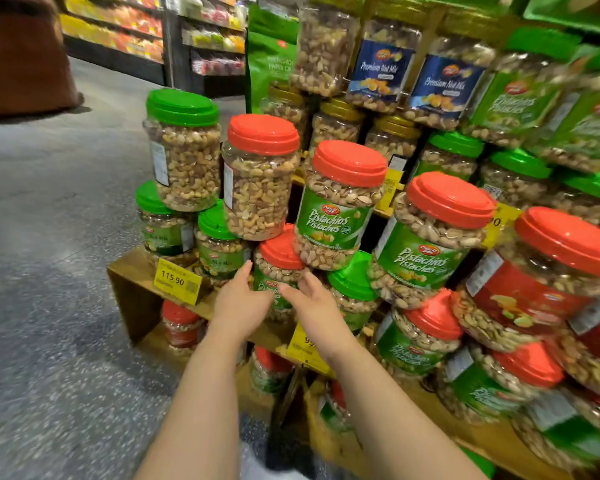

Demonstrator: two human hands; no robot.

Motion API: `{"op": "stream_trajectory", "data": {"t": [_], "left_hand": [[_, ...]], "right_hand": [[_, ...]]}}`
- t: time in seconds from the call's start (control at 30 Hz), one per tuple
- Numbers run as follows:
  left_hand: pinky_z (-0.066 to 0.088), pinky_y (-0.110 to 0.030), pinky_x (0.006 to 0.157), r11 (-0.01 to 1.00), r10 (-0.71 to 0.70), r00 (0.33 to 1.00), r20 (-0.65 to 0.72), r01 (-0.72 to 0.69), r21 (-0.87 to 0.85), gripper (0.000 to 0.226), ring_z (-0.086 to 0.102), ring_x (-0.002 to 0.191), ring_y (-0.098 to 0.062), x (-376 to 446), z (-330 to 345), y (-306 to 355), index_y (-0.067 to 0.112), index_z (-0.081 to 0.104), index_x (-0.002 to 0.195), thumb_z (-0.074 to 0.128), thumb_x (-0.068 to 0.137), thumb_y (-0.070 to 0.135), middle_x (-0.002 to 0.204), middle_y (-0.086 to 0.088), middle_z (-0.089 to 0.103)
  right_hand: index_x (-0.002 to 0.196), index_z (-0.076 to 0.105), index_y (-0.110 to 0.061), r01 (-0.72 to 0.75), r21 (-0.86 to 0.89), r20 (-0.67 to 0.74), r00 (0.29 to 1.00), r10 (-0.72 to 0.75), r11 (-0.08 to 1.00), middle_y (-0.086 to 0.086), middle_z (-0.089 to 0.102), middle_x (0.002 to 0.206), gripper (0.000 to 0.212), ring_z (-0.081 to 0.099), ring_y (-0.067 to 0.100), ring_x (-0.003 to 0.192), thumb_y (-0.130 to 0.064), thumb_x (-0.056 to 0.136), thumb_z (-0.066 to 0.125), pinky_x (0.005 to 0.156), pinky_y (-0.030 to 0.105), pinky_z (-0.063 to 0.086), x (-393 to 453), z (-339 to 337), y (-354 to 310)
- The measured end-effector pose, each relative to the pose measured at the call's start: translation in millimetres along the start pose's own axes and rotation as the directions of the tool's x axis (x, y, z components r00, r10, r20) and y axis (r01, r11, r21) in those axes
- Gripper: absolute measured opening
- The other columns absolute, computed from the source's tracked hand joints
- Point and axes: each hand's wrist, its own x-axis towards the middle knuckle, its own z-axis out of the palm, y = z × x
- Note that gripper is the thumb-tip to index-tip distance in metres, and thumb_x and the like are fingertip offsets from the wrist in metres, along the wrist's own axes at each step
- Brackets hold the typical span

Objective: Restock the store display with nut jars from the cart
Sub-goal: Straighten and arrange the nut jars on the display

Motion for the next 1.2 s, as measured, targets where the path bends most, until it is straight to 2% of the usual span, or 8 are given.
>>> {"op": "stream_trajectory", "data": {"t": [0.17,0.3,0.4,0.5,0.7,0.9,1.07,1.2], "left_hand": [[0.046,-0.038,0.101,0.995,-0.035,0.997,-0.070,0.028,-0.094,0.080,0.049,0.135,-0.024,-30.6,-1.2,-0.1,0.029,0.031,0.159,0.061,0.088,0.012,0.159,-0.005,0.042],[0.047,-0.040,0.103,0.998,-0.018,0.983,-0.185,0.006,-0.066,0.073,0.054,0.130,-0.023,-46.7,-8.9,2.3,0.032,0.038,0.156,0.063,0.089,0.016,0.155,-0.001,0.048],[0.045,-0.032,0.093,0.998,0.053,0.967,-0.249,-0.040,0.057,0.068,0.057,0.124,-0.021,-47.6,-16.7,7.1,0.035,0.040,0.155,0.063,0.092,0.024,0.150,0.001,0.053],[0.045,-0.034,0.085,0.993,0.100,0.945,-0.312,-0.076,0.088,0.058,0.061,0.101,-0.009,-32.4,-30.1,13.6,0.034,0.043,0.154,0.061,0.098,0.032,0.131,0.006,0.063],[0.031,-0.034,0.114,0.992,0.117,0.920,-0.374,-0.087,0.096,0.055,0.044,0.142,-0.024,23.1,-59.2,54.9,0.025,0.048,0.151,0.046,0.103,0.052,0.155,-0.003,0.049],[0.022,-0.029,0.118,0.987,0.129,0.947,-0.295,-0.094,0.131,0.058,0.034,0.149,-0.019,65.5,-82.9,99.8,0.020,0.041,0.155,0.031,0.107,0.051,0.161,0.000,0.039],[0.020,-0.019,0.110,0.980,0.180,0.955,-0.234,-0.154,0.126,0.057,0.032,0.146,-0.009,78.7,-86.4,117.5,0.020,0.040,0.156,0.025,0.109,0.048,0.156,0.008,0.040],[0.016,-0.020,0.111,0.988,0.153,0.961,-0.231,-0.143,0.060,0.063,0.028,0.150,-0.014,87.5,-81.6,108.7,0.022,0.036,0.158,0.021,0.106,0.055,0.162,0.003,0.035]], "right_hand": [[0.161,0.026,-0.021,0.059,-0.022,0.093,0.994,-0.056,0.998,0.002,0.033,0.164,0.070,0.033,0.013,0.149,-0.035,0.101,0.061,0.105,0.023,0.032,-25.4,-16.0,-27.7],[0.157,0.035,-0.025,0.114,-0.091,0.130,0.986,-0.102,0.989,0.001,0.042,0.159,0.064,0.042,0.015,0.144,-0.042,0.101,0.059,0.105,0.026,0.036,-35.1,-24.8,-34.0],[0.156,0.038,-0.025,0.153,-0.104,0.154,0.979,-0.137,0.983,-0.001,0.044,0.157,0.062,0.043,0.012,0.142,-0.044,0.101,0.058,0.104,0.025,0.035,-29.8,-32.0,-40.8],[0.157,0.037,-0.025,0.192,-0.087,0.168,0.970,-0.175,0.977,-0.007,0.044,0.157,0.064,0.043,0.007,0.142,-0.045,0.100,0.059,0.116,0.028,0.035,-14.6,-32.8,-52.2],[0.160,0.025,-0.037,0.173,-0.093,0.182,0.971,-0.154,0.980,-0.020,0.029,0.161,0.075,0.030,-0.001,0.147,-0.065,0.095,0.051,0.125,0.036,0.024,18.9,-11.5,-75.8],[0.162,0.009,-0.036,0.098,-0.124,0.180,0.981,-0.075,0.987,-0.017,0.022,0.162,0.075,0.020,0.004,0.151,-0.057,0.101,0.047,0.121,0.024,0.018,35.0,6.3,-101.7],[0.161,0.008,-0.044,0.066,-0.102,0.133,0.990,-0.052,0.993,-0.016,0.030,0.161,0.076,0.027,0.012,0.151,-0.063,0.098,0.047,0.122,0.034,0.026,50.6,4.0,-117.6],[0.160,0.009,-0.046,0.073,-0.059,0.142,0.988,-0.064,0.996,-0.027,0.026,0.155,0.075,0.025,0.002,0.145,-0.064,0.098,0.046,0.124,0.036,0.024,55.5,2.2,-114.8]]}}
